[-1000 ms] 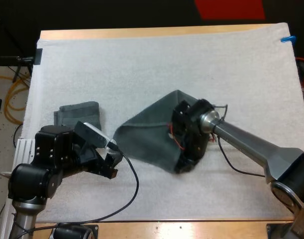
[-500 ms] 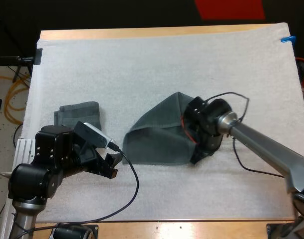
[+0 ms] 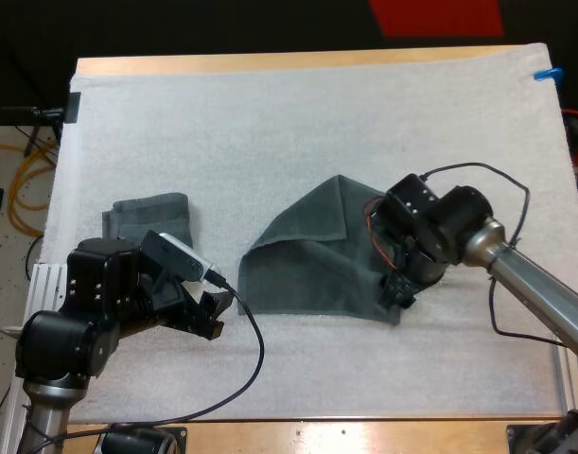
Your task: Pick towel from pile fold and stack
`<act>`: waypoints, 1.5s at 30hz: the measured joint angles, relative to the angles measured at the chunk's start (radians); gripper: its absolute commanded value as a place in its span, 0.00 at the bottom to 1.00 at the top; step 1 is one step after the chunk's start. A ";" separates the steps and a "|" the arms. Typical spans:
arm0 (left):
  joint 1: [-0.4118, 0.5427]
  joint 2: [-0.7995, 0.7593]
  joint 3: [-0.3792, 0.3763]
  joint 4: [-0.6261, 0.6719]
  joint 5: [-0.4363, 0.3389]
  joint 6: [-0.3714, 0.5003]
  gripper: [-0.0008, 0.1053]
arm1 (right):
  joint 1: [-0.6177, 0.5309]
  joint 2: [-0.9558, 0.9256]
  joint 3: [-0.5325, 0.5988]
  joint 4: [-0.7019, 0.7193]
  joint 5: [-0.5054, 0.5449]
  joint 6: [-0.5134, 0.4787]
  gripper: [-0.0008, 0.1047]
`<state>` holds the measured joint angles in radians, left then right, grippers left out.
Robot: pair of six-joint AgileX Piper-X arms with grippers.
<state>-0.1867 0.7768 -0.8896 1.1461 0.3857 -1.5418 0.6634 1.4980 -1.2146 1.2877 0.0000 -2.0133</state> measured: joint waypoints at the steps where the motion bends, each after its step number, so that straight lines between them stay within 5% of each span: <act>1: 0.000 0.000 0.000 0.000 0.000 0.000 0.67 | 0.000 -0.009 0.004 0.000 0.000 0.008 0.62; 10: 0.000 0.000 0.000 0.000 0.000 0.000 0.67 | 0.003 -0.063 0.139 -0.023 -0.121 0.220 0.61; 26: 0.000 0.000 0.000 0.003 0.000 0.000 0.67 | -0.052 -0.063 0.422 -0.482 -0.215 0.627 0.61; 36: 0.000 0.000 0.000 0.003 0.000 0.000 0.67 | -0.185 -0.063 0.490 -0.599 -0.429 0.669 0.38; 45: 0.000 0.000 0.000 0.003 0.000 0.000 0.67 | -0.187 -0.063 0.563 -0.715 -0.531 0.719 0.37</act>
<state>-0.1867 0.7768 -0.8896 1.1496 0.3857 -1.5418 0.4760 1.4350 -0.6515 0.5730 -0.5312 -1.2942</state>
